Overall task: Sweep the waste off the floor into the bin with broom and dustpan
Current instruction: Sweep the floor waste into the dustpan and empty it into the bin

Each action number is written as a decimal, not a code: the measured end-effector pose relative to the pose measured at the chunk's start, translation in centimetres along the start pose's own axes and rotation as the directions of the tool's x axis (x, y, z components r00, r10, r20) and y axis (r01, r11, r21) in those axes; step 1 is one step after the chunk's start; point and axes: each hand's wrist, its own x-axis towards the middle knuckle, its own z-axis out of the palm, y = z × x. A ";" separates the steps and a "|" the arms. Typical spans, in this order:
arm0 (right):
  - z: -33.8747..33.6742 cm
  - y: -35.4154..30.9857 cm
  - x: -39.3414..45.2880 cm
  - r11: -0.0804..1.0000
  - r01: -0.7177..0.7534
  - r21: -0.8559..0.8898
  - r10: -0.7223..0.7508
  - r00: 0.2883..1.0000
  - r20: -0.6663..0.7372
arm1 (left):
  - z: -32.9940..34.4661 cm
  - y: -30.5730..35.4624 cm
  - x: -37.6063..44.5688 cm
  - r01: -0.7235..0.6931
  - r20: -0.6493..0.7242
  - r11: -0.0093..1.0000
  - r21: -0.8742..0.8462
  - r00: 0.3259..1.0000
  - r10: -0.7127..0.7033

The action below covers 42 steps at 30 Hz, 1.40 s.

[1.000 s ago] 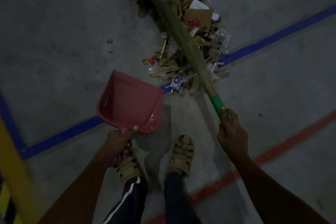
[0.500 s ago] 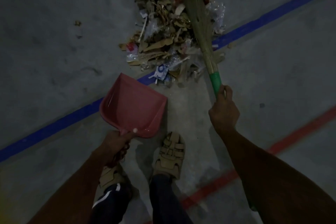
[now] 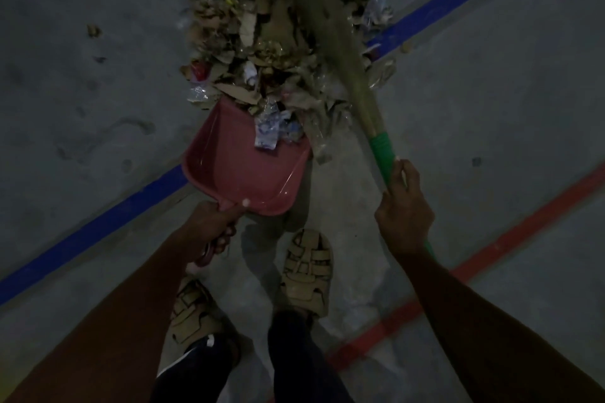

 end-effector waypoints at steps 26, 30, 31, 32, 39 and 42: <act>3.9 1.7 -3.9 0.987 0.117 0.113 -0.130 0.984 0.124 | 0.3 6.2 4.0 -0.200 0.054 0.957 0.212 0.980 0.193; 2.7 1.3 -4.1 0.986 0.077 0.148 -0.092 0.991 0.099 | 0.0 6.8 2.9 -0.240 0.071 0.947 0.215 0.970 0.230; 2.1 1.2 -4.0 0.985 0.065 0.158 -0.080 0.992 0.095 | 0.1 7.1 2.4 -0.245 0.071 0.943 0.224 0.969 0.235; 1.4 1.1 -3.9 0.985 0.050 0.164 -0.066 0.994 0.092 | 0.3 7.4 1.8 -0.245 0.072 0.943 0.225 0.969 0.235; -6.5 -1.1 -4.6 0.965 -0.034 0.260 0.025 0.999 0.037 | 1.5 10.4 -5.2 -0.293 0.099 0.945 0.146 0.955 0.281; -10.8 -2.8 -5.4 0.950 -0.019 0.312 0.023 1.000 -0.008 | 1.1 12.2 -10.0 -0.305 0.080 0.947 0.103 0.951 0.298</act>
